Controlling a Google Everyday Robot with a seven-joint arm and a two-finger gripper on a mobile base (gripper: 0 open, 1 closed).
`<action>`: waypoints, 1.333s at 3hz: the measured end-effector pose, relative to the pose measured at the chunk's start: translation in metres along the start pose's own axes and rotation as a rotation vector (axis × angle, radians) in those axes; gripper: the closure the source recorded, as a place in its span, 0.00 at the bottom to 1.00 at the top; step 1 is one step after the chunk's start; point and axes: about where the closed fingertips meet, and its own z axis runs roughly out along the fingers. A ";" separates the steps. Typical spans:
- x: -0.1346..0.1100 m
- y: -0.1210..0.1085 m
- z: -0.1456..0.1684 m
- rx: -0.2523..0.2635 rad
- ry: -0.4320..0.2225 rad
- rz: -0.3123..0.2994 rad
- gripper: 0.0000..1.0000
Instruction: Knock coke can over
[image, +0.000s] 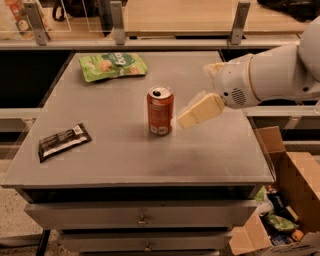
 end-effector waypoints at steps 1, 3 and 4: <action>-0.003 0.003 0.004 -0.005 -0.020 -0.020 0.00; 0.010 0.008 0.057 -0.031 -0.203 0.019 0.00; 0.016 0.010 0.077 -0.032 -0.308 0.049 0.00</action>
Offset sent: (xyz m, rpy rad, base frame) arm 0.0226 0.0421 -0.0426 0.2323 -0.0923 0.0333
